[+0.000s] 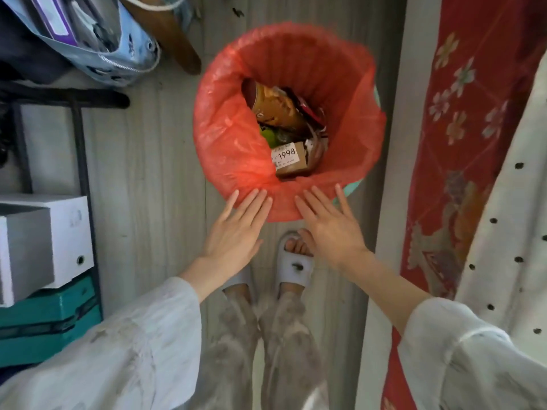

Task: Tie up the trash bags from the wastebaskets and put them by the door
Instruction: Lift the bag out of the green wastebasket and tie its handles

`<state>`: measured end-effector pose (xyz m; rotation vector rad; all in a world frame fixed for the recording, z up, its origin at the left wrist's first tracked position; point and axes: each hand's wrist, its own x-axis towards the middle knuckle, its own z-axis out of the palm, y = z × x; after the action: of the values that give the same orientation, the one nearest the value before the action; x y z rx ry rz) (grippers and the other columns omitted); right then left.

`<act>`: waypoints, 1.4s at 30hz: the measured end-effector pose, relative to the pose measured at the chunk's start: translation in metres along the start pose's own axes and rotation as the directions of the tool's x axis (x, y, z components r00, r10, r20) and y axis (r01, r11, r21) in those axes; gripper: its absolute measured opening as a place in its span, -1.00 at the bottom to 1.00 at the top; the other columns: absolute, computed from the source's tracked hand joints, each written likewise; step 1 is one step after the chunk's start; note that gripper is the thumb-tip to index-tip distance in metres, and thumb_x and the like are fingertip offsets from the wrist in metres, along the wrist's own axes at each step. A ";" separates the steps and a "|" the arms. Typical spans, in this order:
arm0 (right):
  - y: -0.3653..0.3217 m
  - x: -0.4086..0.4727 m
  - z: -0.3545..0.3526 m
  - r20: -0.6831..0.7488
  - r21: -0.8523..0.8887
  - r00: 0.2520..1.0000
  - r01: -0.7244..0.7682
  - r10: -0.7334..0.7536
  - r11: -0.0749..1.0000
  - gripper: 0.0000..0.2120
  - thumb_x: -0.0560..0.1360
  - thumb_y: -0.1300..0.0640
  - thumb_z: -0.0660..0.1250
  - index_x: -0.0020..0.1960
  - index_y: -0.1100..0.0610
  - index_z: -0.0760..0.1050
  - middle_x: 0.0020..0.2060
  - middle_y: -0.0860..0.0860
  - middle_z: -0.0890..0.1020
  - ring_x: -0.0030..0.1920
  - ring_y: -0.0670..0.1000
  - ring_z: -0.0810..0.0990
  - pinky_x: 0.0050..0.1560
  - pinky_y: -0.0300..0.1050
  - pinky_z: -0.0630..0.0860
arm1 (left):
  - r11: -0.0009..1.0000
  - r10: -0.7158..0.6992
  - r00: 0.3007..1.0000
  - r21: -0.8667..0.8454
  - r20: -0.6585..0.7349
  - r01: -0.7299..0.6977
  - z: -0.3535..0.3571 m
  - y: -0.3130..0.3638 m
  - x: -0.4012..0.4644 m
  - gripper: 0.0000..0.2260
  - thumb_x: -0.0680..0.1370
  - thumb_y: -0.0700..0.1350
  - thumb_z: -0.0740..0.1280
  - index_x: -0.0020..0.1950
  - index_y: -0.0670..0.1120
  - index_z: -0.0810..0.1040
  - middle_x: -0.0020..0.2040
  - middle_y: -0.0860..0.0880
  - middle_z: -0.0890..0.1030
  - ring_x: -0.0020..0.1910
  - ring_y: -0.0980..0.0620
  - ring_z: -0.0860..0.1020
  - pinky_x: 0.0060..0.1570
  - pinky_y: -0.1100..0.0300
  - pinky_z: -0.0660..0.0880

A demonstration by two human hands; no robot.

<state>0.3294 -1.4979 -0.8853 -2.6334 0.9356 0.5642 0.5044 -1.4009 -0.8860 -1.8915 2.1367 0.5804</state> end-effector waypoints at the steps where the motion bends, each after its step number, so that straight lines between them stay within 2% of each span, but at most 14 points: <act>1: 0.002 0.005 0.000 0.018 -0.028 1.000 -0.005 0.005 1.000 -0.41 0.19 0.02 0.52 0.18 0.18 0.56 0.12 0.11 0.65 0.20 0.10 0.59 0.28 0.36 0.31 | 1.000 -0.019 1.000 0.003 0.007 0.019 -0.001 -0.002 0.007 -0.30 0.27 0.02 0.49 0.34 -0.20 0.39 0.33 -0.15 0.49 0.34 -0.11 0.43 0.40 -0.14 0.22; 7: 0.015 0.014 -0.004 -0.029 -0.063 0.998 0.047 -0.049 0.997 -0.72 0.21 0.07 0.53 -0.09 0.06 0.66 -0.18 -0.04 0.72 -0.05 0.05 0.67 0.26 0.38 0.29 | 0.992 -0.017 0.990 -0.130 -0.138 -0.001 0.000 -0.004 0.028 -0.72 0.20 -0.23 0.53 -0.11 -0.10 0.66 -0.13 -0.02 0.71 -0.01 -0.04 0.66 0.14 -0.05 0.51; 11: 0.021 0.004 -0.011 -0.190 -0.027 0.979 0.070 -0.073 0.997 -0.75 0.17 0.24 0.49 -0.16 0.05 0.66 -0.31 -0.07 0.68 -0.19 0.04 0.64 0.32 0.21 0.22 | 0.980 -0.020 0.956 -0.196 -0.294 -0.040 -0.010 -0.009 0.016 -0.82 0.27 -0.30 0.42 -0.16 -0.11 0.65 -0.23 -0.03 0.70 -0.16 0.00 0.67 0.11 0.01 0.53; 16: 0.015 0.007 -0.036 -0.335 0.078 0.942 0.038 -0.009 0.996 -0.82 0.24 0.27 0.33 -0.19 0.09 0.61 -0.38 -0.02 0.64 -0.30 0.09 0.60 0.02 -0.05 0.33 | 0.946 -0.172 0.936 -0.317 -0.308 0.069 -0.040 -0.006 0.010 -0.70 0.33 -0.42 0.23 -0.02 -0.17 0.56 -0.22 -0.09 0.61 -0.21 -0.11 0.58 0.01 0.08 0.44; 18: 0.011 0.008 -0.047 -0.358 0.123 0.934 0.028 0.018 0.992 -0.84 0.31 0.26 0.31 -0.17 0.09 0.62 -0.35 -0.02 0.65 -0.31 0.10 0.59 -0.15 -0.07 0.39 | 0.933 -0.210 0.942 -0.342 -0.262 0.112 -0.052 -0.002 0.010 -0.61 0.32 -0.39 0.08 0.04 -0.17 0.52 -0.14 -0.11 0.58 -0.16 -0.13 0.56 -0.06 0.10 0.41; 21: 0.013 0.008 -0.057 -0.376 0.162 0.926 0.036 0.028 0.986 -0.87 0.33 0.24 0.36 -0.15 0.10 0.62 -0.28 -0.01 0.66 -0.30 0.10 0.59 -0.28 -0.10 0.49 | 0.955 -0.176 0.968 -0.269 -0.178 0.124 -0.058 0.004 0.013 -0.62 0.35 -0.28 0.08 0.12 -0.13 0.43 -0.10 -0.10 0.53 -0.13 -0.13 0.52 0.01 0.05 0.41; 25: 0.024 0.006 -0.057 -0.267 0.225 0.953 -0.083 0.143 0.971 -0.71 0.43 0.02 0.21 0.02 0.11 0.60 -0.05 0.01 0.65 -0.10 0.11 0.61 -0.17 -0.02 0.52 | 0.976 -0.169 0.984 -0.149 -0.047 0.160 -0.054 0.006 0.016 -0.61 0.39 0.12 0.25 0.13 -0.06 0.43 -0.12 -0.03 0.54 -0.12 -0.08 0.53 0.09 -0.12 0.46; 27: 0.033 0.004 -0.055 -0.176 0.304 0.947 -0.206 0.267 0.930 -0.56 0.44 -0.12 0.18 0.16 0.11 0.53 0.11 0.04 0.59 0.08 0.12 0.56 -0.03 0.05 0.50 | 0.981 -0.178 0.984 -0.078 -0.015 0.176 -0.050 0.004 0.016 -0.58 0.30 0.15 0.39 0.04 -0.06 0.48 -0.16 -0.02 0.52 -0.13 -0.07 0.52 0.11 -0.13 0.41; 31: 0.054 0.015 -0.063 -0.012 0.590 0.821 -0.456 0.571 0.667 -0.52 0.54 -0.12 0.16 0.36 0.13 0.38 0.30 0.10 0.45 0.32 0.11 0.39 0.30 0.04 0.33 | 0.971 -0.238 0.960 -0.045 -0.147 0.234 -0.042 -0.005 0.014 -0.76 0.22 -0.23 0.46 -0.18 -0.06 0.50 -0.24 -0.03 0.50 -0.15 -0.07 0.43 0.06 -0.04 0.28; 33: 0.071 0.040 -0.066 0.168 0.758 0.695 -0.545 0.699 0.359 -0.47 0.55 -0.06 0.17 0.45 0.15 0.24 0.38 0.13 0.36 0.38 0.12 0.35 0.38 0.00 0.30 | 0.960 -0.278 0.935 -0.079 -0.220 0.267 -0.042 -0.014 0.011 -0.73 0.22 -0.30 0.44 -0.16 -0.06 0.51 -0.19 -0.04 0.52 -0.11 -0.07 0.40 0.00 0.00 0.29; 35: 0.085 0.067 -0.072 0.419 0.824 0.561 -0.565 0.714 -0.040 -0.35 0.51 -0.13 0.18 0.49 0.15 0.12 0.42 0.13 0.32 0.38 0.15 0.37 0.37 0.11 0.35 | 0.941 -0.338 0.913 -0.113 -0.228 0.320 -0.045 -0.020 0.010 -0.67 0.23 -0.32 0.43 -0.07 -0.08 0.51 -0.08 -0.07 0.55 -0.05 -0.11 0.46 -0.02 -0.02 0.35; 37: 0.096 0.088 -0.076 0.582 0.793 0.475 -0.510 0.660 -0.332 -0.41 0.49 -0.14 0.20 0.37 0.22 0.31 0.29 0.14 0.49 0.20 0.15 0.54 0.21 0.19 0.50 | 0.902 -0.425 0.890 -0.160 -0.164 0.402 -0.047 -0.026 0.010 -0.59 0.26 -0.29 0.43 0.08 -0.13 0.48 0.07 -0.15 0.54 0.03 -0.19 0.52 0.02 -0.08 0.43; 40: 0.102 0.097 -0.088 0.568 0.806 0.402 -0.448 0.718 -0.386 -0.83 0.51 0.08 0.26 -0.11 0.20 0.49 0.11 0.13 0.61 -0.06 0.06 0.59 0.07 0.08 0.59 | 0.690 -0.642 0.766 -0.415 0.024 0.592 -0.048 -0.030 0.012 -0.52 0.38 -0.17 0.40 0.26 -0.21 0.38 0.20 -0.25 0.44 0.16 -0.28 0.45 0.09 -0.14 0.44; 42: 0.105 0.097 -0.097 0.547 0.824 0.399 -0.411 0.736 -0.390 -0.94 0.52 0.20 0.23 -0.12 0.09 0.42 0.11 0.04 0.53 -0.16 0.00 0.51 -0.15 -0.13 0.52 | 0.422 -0.756 0.626 -0.591 0.189 0.688 -0.050 -0.030 0.015 -0.55 0.46 -0.10 0.33 0.28 -0.25 0.34 0.21 -0.30 0.42 0.20 -0.29 0.41 0.12 -0.11 0.42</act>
<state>0.3560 -1.6662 -0.8585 -0.6006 1.9335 -0.3387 0.5363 -1.4390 -0.8519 -2.9647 0.9139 1.0484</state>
